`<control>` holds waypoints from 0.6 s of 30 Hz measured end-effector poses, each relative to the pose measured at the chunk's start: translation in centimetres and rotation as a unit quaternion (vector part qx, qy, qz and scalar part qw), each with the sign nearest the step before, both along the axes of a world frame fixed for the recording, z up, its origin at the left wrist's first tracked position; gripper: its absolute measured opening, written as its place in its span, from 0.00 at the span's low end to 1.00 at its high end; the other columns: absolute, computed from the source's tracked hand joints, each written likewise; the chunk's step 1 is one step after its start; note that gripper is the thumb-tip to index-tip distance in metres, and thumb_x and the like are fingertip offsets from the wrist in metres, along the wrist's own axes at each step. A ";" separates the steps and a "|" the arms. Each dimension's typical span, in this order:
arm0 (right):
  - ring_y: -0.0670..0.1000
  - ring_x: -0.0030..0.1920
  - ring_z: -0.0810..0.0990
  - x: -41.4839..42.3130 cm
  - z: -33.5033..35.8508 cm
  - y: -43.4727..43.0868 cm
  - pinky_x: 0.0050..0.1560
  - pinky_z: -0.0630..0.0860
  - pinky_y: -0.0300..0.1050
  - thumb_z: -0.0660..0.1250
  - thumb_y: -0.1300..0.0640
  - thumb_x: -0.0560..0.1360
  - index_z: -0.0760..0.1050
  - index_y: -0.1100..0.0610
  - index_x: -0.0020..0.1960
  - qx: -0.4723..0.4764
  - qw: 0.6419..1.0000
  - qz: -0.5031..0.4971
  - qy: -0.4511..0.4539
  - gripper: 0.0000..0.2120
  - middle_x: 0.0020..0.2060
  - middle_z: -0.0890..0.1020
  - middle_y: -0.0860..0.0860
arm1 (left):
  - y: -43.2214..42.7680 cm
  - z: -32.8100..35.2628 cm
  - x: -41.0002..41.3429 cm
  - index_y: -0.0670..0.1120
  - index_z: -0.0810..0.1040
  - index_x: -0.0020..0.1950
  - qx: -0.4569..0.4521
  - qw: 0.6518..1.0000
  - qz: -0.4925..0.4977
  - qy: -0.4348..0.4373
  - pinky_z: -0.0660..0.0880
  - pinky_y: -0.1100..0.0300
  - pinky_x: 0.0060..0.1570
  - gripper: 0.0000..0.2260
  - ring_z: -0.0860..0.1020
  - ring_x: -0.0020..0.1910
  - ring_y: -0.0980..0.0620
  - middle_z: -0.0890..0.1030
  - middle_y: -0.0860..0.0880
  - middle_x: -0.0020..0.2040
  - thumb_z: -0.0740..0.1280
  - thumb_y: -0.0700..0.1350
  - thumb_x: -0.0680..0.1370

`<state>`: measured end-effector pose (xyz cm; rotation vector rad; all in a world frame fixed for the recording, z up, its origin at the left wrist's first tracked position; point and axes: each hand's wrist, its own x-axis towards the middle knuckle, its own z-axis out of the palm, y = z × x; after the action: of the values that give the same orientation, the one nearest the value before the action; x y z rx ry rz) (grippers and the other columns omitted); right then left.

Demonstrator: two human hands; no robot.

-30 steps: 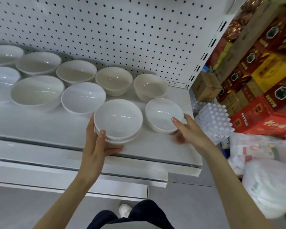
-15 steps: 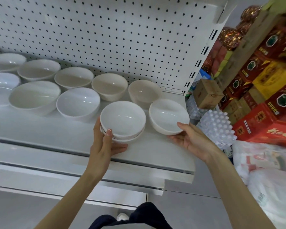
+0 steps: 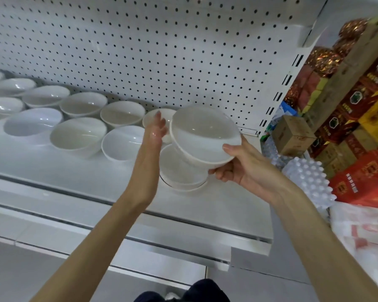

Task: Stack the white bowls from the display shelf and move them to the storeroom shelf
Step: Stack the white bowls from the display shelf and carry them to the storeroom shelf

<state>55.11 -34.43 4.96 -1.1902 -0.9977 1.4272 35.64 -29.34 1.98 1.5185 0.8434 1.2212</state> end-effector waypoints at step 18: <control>0.41 0.65 0.70 -0.2 -5.2 2.2 0.67 0.68 0.50 0.74 0.39 0.59 0.69 0.36 0.64 0.090 0.947 0.011 -0.310 0.34 0.61 0.72 0.33 | 0.6 -3.8 0.9 0.67 0.64 0.63 -0.002 1.000 0.012 0.014 0.66 0.77 0.57 0.12 0.70 0.62 0.72 0.72 0.66 0.62 0.54 0.55 0.81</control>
<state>54.90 -32.19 -0.26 -1.5284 -1.5346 0.9543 36.51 -28.76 -1.81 1.5290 0.8841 1.2190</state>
